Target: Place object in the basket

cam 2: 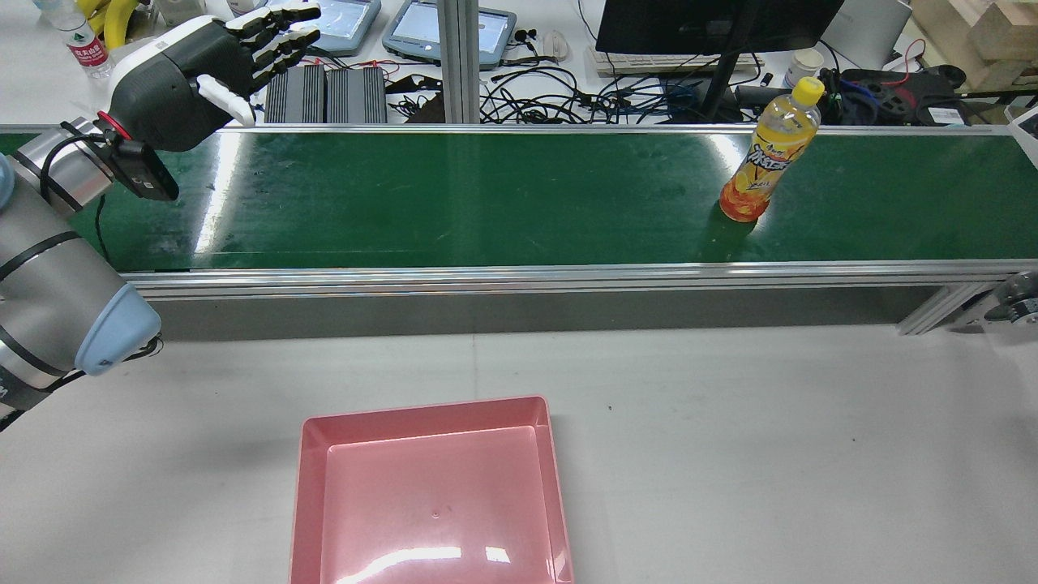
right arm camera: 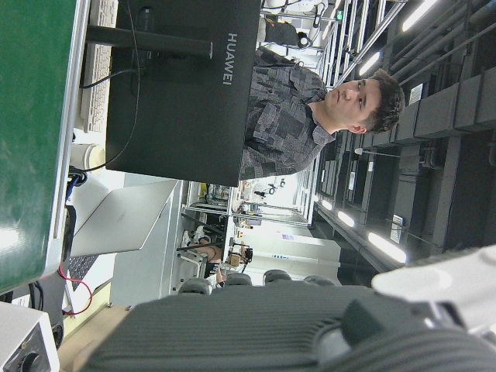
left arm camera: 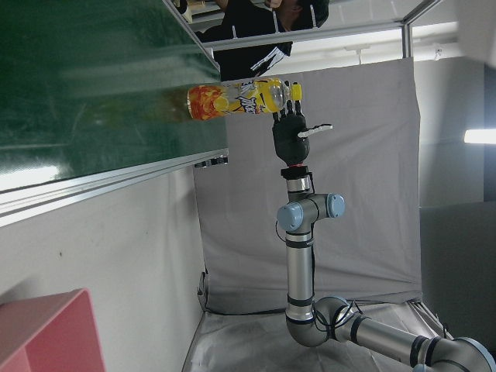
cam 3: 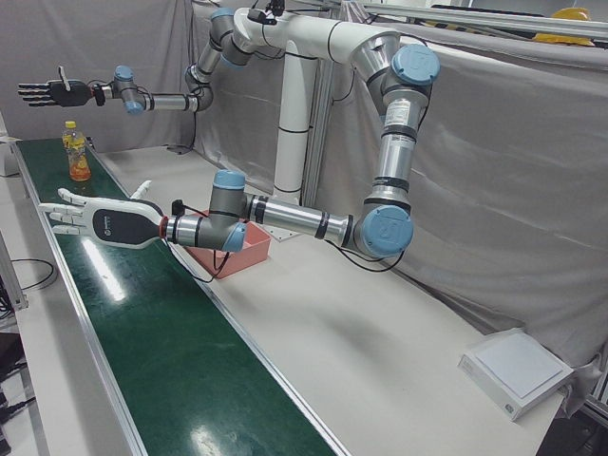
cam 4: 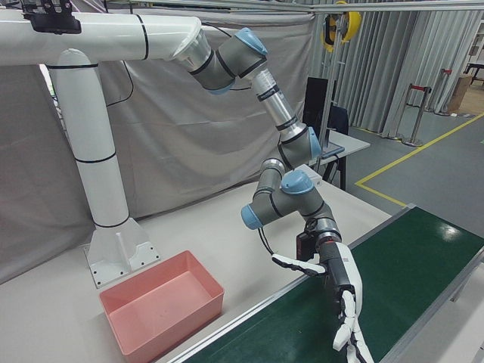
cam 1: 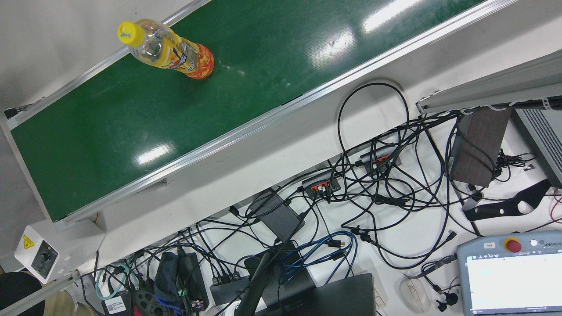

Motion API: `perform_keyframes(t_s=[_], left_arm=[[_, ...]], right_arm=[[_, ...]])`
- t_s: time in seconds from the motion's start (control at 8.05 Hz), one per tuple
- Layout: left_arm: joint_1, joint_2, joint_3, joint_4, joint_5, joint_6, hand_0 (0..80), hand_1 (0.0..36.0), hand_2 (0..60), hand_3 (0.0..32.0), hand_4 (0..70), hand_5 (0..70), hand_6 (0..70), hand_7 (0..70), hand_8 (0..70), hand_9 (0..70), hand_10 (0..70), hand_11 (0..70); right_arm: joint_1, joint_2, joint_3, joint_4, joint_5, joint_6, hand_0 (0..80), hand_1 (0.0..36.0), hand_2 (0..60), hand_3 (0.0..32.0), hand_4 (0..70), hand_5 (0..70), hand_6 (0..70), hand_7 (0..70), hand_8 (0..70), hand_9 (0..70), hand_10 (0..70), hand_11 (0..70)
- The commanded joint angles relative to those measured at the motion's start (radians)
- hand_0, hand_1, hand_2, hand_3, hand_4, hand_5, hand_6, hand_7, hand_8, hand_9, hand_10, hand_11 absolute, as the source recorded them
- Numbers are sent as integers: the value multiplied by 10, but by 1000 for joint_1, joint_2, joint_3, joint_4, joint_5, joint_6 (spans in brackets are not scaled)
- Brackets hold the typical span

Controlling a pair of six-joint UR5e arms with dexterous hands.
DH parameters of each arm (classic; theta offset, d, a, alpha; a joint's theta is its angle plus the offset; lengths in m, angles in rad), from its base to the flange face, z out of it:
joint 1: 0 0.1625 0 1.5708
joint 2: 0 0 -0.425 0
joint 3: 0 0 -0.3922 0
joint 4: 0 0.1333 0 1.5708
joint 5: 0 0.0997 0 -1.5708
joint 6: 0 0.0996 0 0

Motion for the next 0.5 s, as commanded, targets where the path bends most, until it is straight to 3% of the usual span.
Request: perform_keyframes(t_s=[0.0, 0.37], left_arm=[[0, -1, 0, 0, 0, 0, 583, 13, 0, 0, 134, 191, 10, 8, 73, 97, 11, 29], [0, -1, 0, 0, 0, 0, 582, 13, 0, 0, 135, 187, 10, 9, 72, 95, 11, 27]], right_arm=[[0, 0, 0, 0, 0, 0, 0, 0, 0, 0, 0, 0, 0, 0, 0, 0, 0, 0], [0, 0, 0, 0, 0, 0, 0, 0, 0, 0, 0, 0, 0, 0, 0, 0, 0, 0]])
